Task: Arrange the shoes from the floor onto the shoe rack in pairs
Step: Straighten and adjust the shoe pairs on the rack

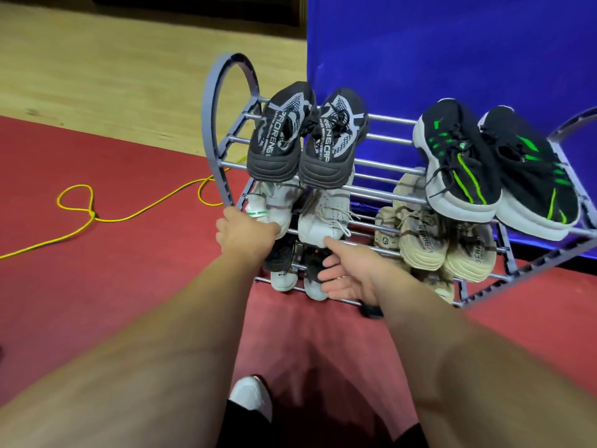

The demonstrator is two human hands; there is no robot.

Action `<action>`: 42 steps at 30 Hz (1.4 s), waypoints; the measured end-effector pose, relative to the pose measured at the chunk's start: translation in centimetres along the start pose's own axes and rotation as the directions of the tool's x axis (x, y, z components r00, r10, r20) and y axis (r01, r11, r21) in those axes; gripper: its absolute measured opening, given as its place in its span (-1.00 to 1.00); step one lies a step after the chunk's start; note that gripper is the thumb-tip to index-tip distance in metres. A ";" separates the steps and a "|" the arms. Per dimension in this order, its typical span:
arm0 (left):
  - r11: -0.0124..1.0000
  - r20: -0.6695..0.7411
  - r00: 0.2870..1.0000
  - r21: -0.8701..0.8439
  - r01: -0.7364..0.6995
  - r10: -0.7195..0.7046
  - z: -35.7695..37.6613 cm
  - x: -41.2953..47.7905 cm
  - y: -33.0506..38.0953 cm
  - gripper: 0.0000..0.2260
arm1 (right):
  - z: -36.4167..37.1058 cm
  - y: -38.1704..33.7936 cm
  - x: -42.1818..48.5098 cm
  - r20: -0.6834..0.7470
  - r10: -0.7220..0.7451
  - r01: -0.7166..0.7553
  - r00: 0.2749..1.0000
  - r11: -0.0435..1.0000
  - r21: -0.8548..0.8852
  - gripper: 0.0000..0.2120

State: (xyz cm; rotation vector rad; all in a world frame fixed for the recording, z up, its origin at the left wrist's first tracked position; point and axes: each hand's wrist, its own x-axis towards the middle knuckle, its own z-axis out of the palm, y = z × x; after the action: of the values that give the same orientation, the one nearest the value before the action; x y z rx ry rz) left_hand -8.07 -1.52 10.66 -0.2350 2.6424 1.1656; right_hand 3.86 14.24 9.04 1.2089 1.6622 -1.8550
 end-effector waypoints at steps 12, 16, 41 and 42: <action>0.958 0.156 0.988 -0.280 0.059 -0.015 0.9 1.3 -1.2 -0.50 | 2.2 -1.3 1.5 0.056 -0.015 -0.010 0.998 0.905 0.425 -0.67; 0.943 0.196 0.980 -0.321 0.088 -0.024 1.2 1.9 -1.4 -0.59 | 2.5 -1.4 1.5 0.001 -0.032 0.027 0.999 0.845 0.534 -0.75; 0.695 0.494 0.865 -0.593 0.405 -0.082 2.8 0.3 1.3 -0.59 | -2.1 -2.2 -2.3 0.058 -0.225 0.087 0.973 0.582 0.808 -0.76; 0.712 0.487 0.868 -0.575 0.402 -0.096 2.8 0.2 1.3 -0.62 | -2.1 -2.1 -2.2 0.056 -0.224 0.090 0.973 0.588 0.804 -0.75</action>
State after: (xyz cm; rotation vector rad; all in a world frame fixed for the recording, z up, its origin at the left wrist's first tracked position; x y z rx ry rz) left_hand -8.15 1.40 9.65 -0.4032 1.6608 1.7749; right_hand 4.24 16.07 12.25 1.1653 0.8208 -2.8890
